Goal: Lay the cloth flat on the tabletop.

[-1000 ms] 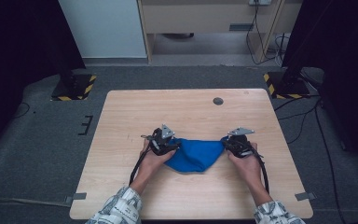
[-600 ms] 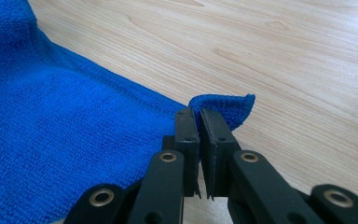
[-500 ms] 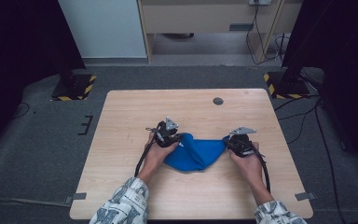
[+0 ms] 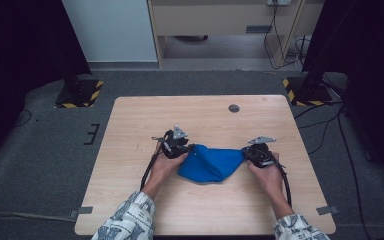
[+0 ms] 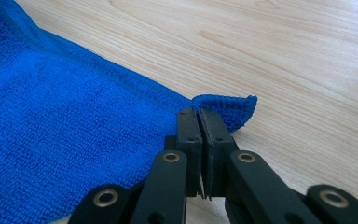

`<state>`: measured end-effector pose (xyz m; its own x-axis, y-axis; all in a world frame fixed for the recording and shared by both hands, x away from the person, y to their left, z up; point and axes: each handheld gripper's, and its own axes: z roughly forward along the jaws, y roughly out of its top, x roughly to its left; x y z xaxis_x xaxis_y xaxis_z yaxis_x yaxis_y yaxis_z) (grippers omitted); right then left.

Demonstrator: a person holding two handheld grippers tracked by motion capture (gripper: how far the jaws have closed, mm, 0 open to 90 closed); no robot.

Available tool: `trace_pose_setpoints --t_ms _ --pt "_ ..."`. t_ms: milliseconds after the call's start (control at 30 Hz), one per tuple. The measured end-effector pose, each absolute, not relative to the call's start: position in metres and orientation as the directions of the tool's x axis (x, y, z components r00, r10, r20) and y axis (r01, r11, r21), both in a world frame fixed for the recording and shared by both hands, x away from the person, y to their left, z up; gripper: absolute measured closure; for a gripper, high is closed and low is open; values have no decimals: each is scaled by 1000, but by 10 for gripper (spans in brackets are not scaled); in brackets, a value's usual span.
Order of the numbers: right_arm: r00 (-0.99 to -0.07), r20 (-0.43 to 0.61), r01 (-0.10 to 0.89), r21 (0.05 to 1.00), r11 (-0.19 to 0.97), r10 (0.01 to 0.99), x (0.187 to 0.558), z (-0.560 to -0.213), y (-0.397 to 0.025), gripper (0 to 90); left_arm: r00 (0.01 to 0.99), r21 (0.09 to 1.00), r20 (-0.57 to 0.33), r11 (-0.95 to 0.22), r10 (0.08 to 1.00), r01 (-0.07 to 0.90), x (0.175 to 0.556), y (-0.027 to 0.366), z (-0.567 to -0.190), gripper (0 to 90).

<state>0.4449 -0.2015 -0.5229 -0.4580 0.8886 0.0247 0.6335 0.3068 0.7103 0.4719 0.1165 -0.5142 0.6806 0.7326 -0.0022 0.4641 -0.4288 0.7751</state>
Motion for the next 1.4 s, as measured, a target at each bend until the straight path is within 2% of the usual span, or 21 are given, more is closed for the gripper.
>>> trace_pose_setpoints --t_ms 200,400,467,667,767,1100,1400 --pt "-459 28 634 710 306 888 445 -523 -201 875 680 762 45 -465 732 450 474 106 -526 486" --pt "-463 32 634 710 306 886 444 -524 -201 872 692 763 58 -479 719 434 479 101 -530 460" --pt "-466 29 632 710 310 885 444 -524 -201 872 709 759 36 -481 704 439 480 100 -531 508" --pt "-464 27 627 716 306 886 444 -523 -201 874 727 748 16 -490 687 447 479 97 -528 751" --pt "-466 24 620 722 308 884 444 -522 -200 878 716 751 4 -475 698 459 479 97 -525 827" --pt "-457 27 609 738 291 889 442 -515 -203 884 670 814 -3 -387 742 432 474 110 -500 850" --pt "-463 10 572 768 290 886 438 -506 -201 885 641 832 6 -359 767 422 468 126 -482 854"
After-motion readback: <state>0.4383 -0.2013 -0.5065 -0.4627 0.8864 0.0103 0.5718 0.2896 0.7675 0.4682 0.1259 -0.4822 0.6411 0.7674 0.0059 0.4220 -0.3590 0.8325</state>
